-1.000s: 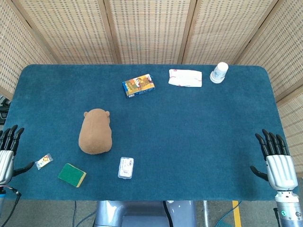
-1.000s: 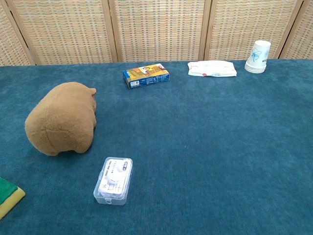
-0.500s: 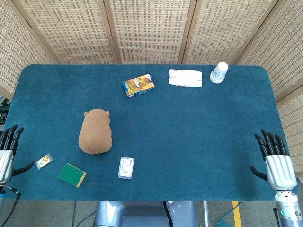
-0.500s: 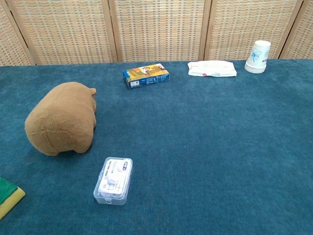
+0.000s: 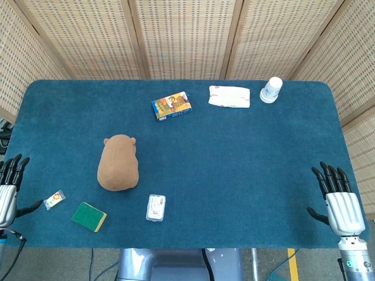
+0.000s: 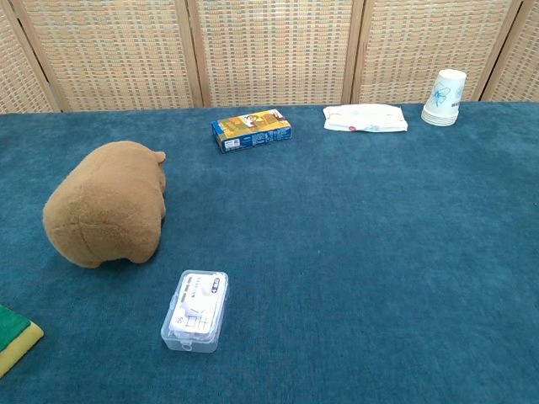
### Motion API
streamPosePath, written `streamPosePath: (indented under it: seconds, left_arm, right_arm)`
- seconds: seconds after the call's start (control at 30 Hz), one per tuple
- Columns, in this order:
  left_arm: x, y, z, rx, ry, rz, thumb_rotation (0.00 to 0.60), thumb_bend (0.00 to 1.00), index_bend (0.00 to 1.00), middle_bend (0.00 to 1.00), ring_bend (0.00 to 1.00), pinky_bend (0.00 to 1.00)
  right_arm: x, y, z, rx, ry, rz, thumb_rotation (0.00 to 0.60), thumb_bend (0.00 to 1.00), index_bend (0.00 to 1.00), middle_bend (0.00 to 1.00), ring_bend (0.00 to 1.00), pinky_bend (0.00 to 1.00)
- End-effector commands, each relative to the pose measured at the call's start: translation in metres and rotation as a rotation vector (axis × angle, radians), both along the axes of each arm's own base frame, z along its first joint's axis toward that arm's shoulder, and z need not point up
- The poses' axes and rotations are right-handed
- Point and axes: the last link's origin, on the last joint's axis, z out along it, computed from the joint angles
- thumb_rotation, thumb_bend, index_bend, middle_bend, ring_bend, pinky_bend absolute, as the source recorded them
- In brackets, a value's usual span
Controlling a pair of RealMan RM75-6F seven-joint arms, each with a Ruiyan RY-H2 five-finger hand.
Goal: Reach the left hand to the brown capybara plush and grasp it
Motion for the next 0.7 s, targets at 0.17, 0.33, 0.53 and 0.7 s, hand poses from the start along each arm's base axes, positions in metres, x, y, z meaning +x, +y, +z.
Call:
streamPosePath:
  seconds: [0.17,0.33,0.53,0.7]
  left_arm:
    - [0.0,0.027,0.004,-0.057,0.022,0.024,0.6,0.21,0.07,0.0,0.0,0.0]
    - [0.011,0.055,0.012,-0.139,-0.049,0.04,0.6,0.29,0.22,0.0,0.0,0.0]
    - [0.021,0.1,0.021,-0.215,-0.101,0.078,0.6,0.34,0.32,0.0,0.0,0.0]
    - [0.027,0.129,0.022,-0.238,-0.135,0.11,0.6,0.4,0.36,0.0,0.0,0.0]
  right_arm:
    - [-0.003,-0.002,-0.001,0.006,-0.002,-0.012,0.6,0.14,0.13,0.0,0.0,0.0]
    - [-0.003,-0.003,-0.001,0.009,-0.009,-0.014,0.6,0.14,0.13,0.0,0.0,0.0]
    - [-0.006,-0.005,-0.006,0.025,-0.002,-0.025,0.6,0.14,0.13,0.0,0.0,0.0]
    - [-0.007,-0.005,-0.008,0.032,0.003,-0.029,0.6,0.14,0.13,0.0,0.0,0.0]
